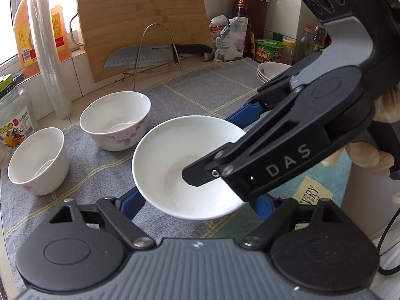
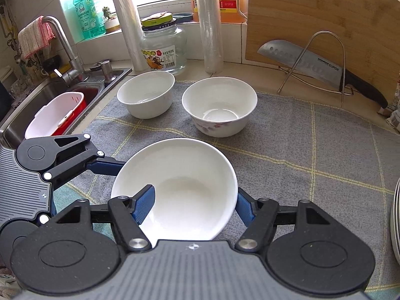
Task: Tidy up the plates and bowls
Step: 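Lift the white bowl with the right tool toward the left tool, then rub inside the bowl with the left tool fingertips while the right tool holds it, then keep rubbing inside the bowl with the left tool fingertips, then lower the bowl into another white bowl and open the right tool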
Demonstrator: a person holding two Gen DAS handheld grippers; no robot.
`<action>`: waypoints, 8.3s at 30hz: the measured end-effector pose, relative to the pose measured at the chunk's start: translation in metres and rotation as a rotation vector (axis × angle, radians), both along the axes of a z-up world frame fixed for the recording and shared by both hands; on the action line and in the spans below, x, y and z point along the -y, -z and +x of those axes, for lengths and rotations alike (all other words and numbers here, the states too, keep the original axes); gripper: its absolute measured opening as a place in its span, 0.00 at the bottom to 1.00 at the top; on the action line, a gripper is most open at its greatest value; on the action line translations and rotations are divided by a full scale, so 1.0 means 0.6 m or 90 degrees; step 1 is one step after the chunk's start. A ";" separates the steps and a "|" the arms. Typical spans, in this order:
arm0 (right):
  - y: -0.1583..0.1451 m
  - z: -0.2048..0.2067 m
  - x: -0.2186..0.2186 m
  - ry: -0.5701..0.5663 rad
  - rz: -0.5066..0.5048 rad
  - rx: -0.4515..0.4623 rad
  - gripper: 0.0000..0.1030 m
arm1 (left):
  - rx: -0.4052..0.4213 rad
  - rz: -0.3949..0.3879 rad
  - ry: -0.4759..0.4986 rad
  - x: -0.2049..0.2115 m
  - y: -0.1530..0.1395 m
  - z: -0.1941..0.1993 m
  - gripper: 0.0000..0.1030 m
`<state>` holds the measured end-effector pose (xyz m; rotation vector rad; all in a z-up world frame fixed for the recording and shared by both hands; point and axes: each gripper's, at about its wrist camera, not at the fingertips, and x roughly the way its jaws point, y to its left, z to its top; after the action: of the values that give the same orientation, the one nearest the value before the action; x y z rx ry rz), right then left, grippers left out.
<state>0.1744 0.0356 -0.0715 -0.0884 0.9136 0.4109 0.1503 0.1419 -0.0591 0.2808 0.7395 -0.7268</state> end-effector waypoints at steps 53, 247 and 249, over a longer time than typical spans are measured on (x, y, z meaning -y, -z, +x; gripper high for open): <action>0.014 0.040 0.197 0.045 -0.028 0.044 1.00 | -0.014 0.017 -0.036 0.142 0.017 0.032 0.95; -0.002 -0.047 0.149 0.134 -0.070 0.095 1.00 | -0.083 0.040 0.158 0.218 -0.073 0.194 0.82; -0.006 -0.049 0.151 0.138 -0.066 0.097 1.00 | -0.075 0.030 0.142 0.204 -0.079 0.195 0.84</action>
<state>0.1448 -0.0553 -0.0681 -0.1128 0.7848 0.1525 0.2671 0.0196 -0.0120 0.3693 0.8467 -0.9442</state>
